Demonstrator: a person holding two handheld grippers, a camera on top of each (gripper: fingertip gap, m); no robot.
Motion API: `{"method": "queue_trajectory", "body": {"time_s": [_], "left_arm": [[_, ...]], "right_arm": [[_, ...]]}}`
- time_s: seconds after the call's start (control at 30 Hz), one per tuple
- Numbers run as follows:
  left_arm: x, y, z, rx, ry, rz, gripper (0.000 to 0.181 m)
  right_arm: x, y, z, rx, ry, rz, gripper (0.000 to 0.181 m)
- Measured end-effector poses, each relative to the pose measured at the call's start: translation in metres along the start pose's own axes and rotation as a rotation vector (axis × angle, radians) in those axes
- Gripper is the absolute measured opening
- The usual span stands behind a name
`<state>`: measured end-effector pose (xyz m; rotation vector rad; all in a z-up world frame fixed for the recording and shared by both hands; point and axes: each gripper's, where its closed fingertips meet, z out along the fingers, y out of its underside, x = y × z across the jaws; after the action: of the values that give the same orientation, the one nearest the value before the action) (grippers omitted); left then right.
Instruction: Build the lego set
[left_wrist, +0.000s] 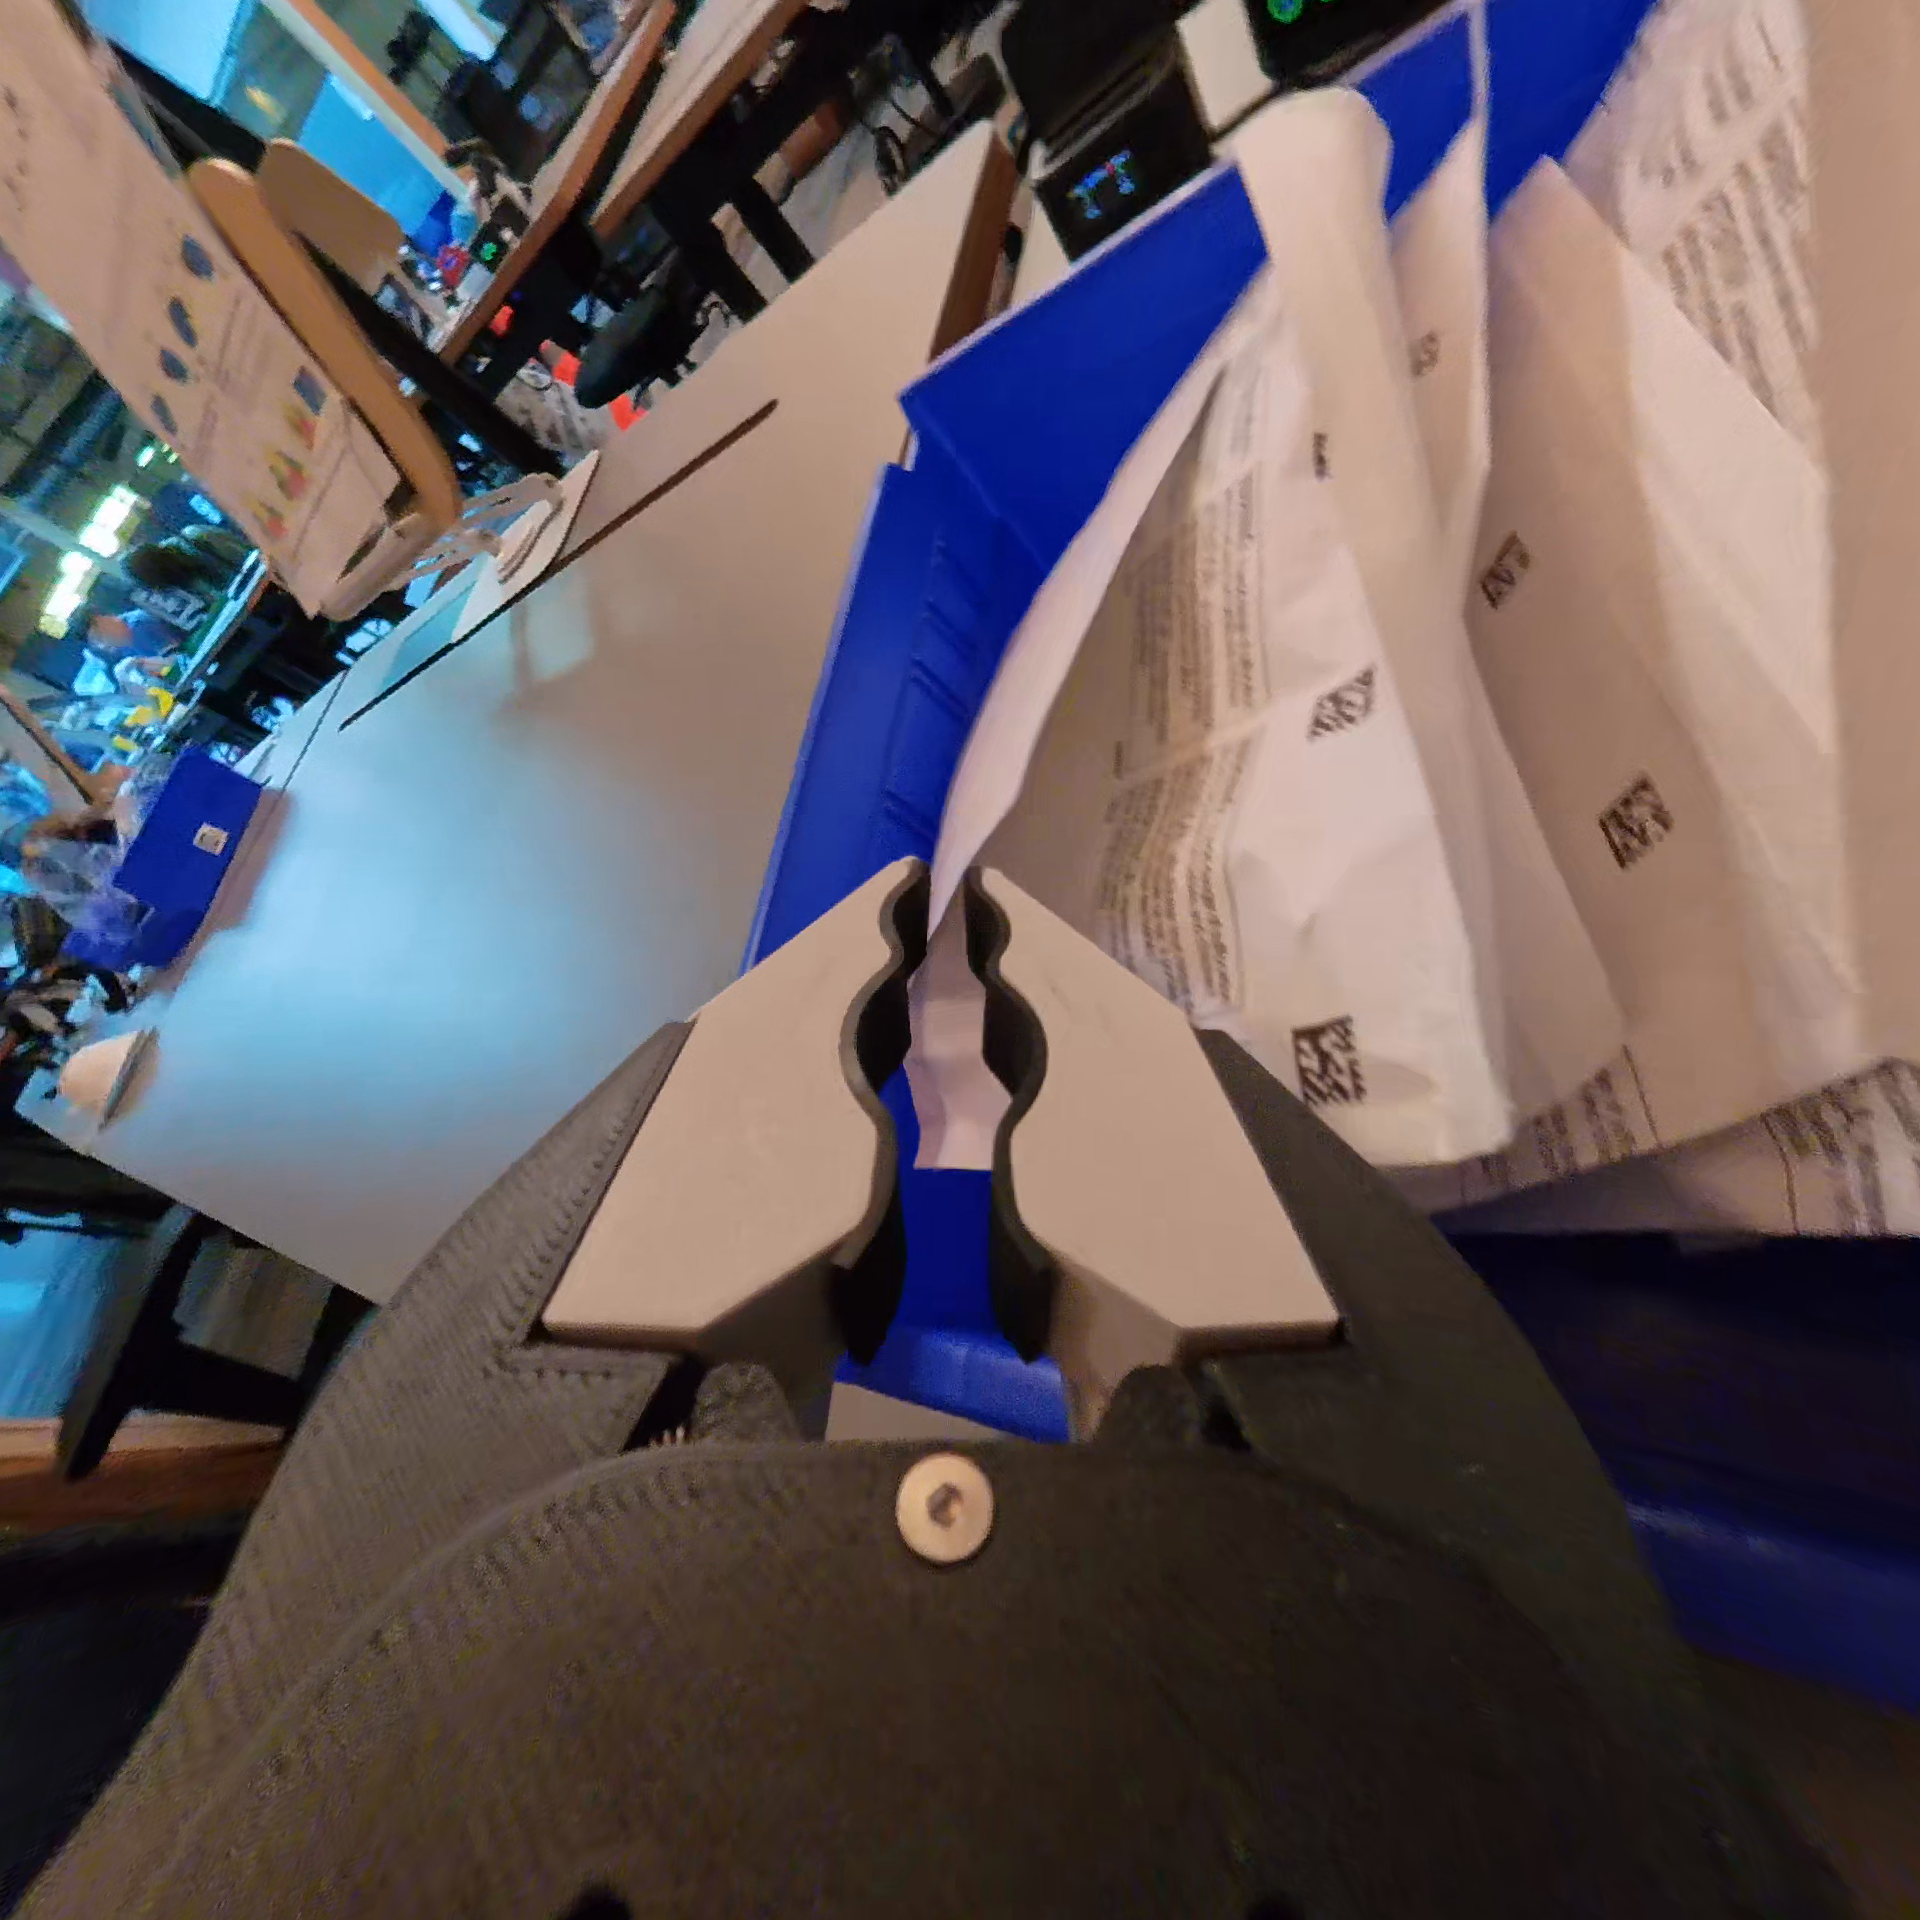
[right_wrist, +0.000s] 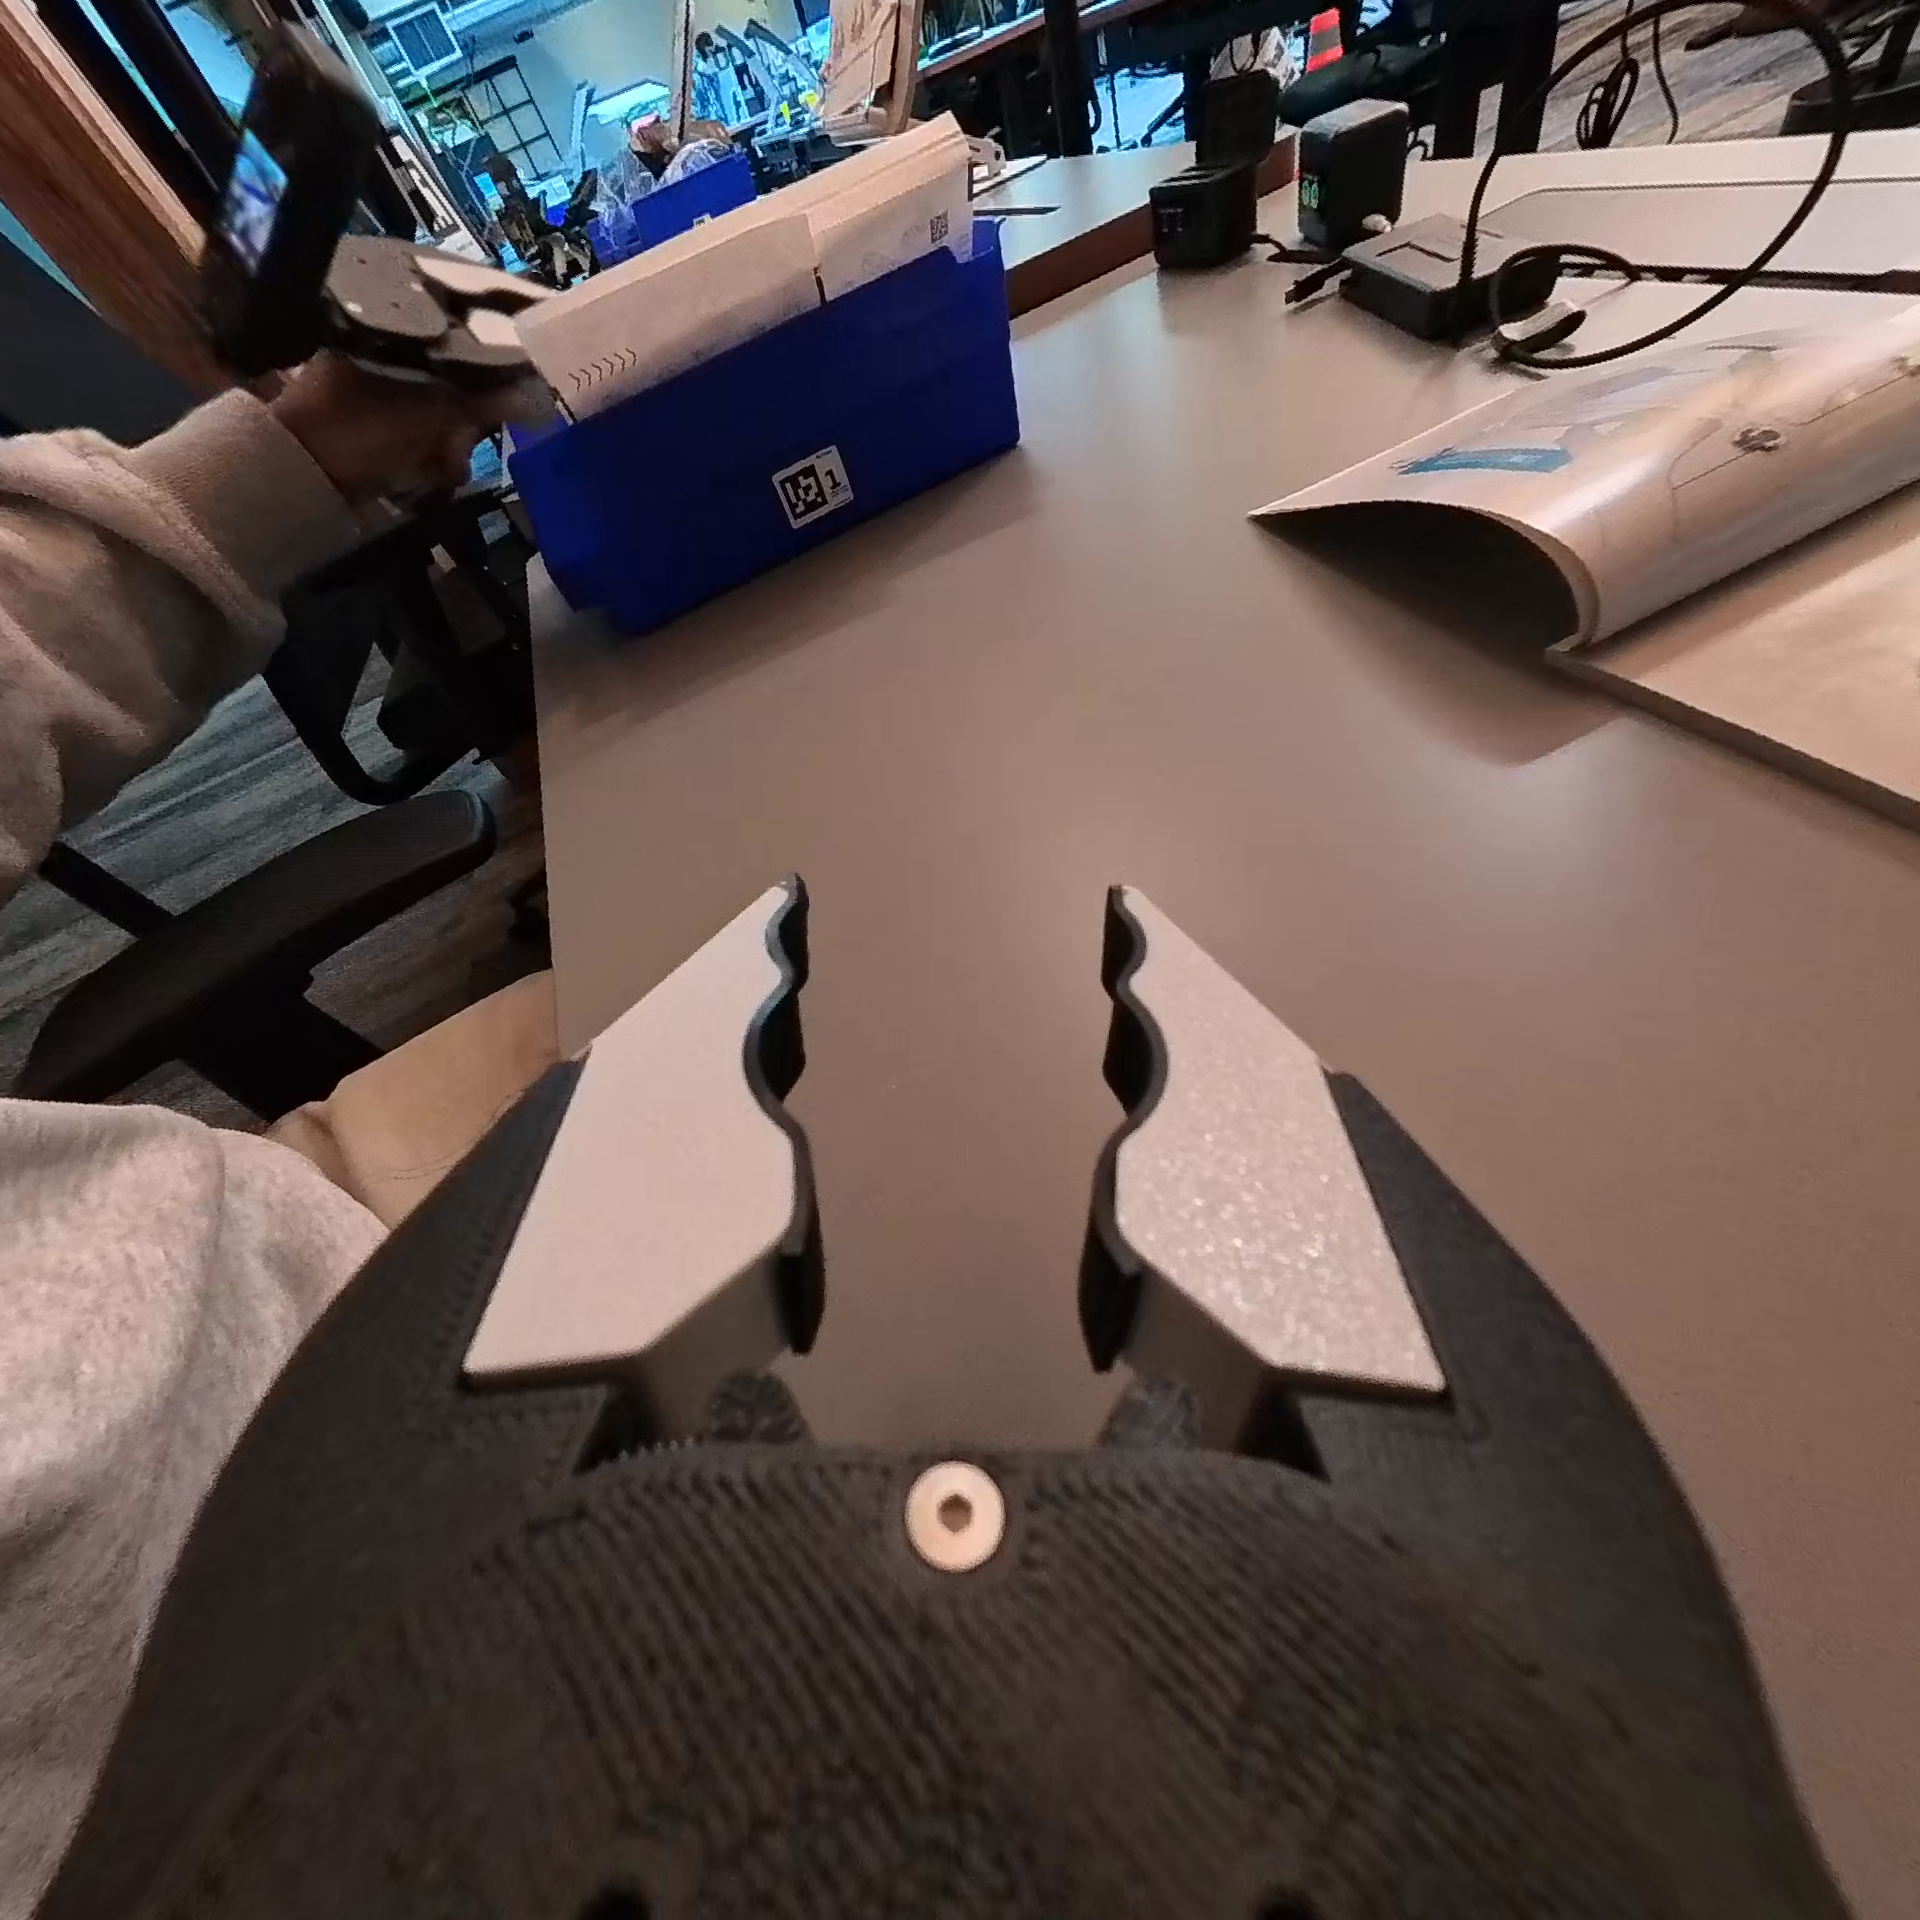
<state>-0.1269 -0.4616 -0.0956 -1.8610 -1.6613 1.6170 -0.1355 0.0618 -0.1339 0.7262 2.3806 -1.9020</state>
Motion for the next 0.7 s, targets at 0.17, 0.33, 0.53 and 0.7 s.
{"method": "queue_trajectory", "body": {"time_s": [0.17,0.33,0.53,0.7], "left_arm": [[-0.003,-0.004,-0.011,0.046,0.043,-0.143,0.011],[0.019,-0.014,-0.049,0.178,0.147,-0.095,0.022],[0.041,-0.014,-0.066,0.229,0.209,0.037,0.025],[0.052,-0.018,-0.062,0.193,0.299,0.018,0.028]], "right_arm": [[0.002,0.0,0.0,0.002,0.002,0.016,0.055],[0.005,-0.002,-0.001,0.012,-0.007,0.052,0.054],[0.007,-0.005,-0.002,0.033,-0.026,0.09,0.054],[0.004,-0.003,-0.002,0.025,-0.017,0.065,0.053]]}}
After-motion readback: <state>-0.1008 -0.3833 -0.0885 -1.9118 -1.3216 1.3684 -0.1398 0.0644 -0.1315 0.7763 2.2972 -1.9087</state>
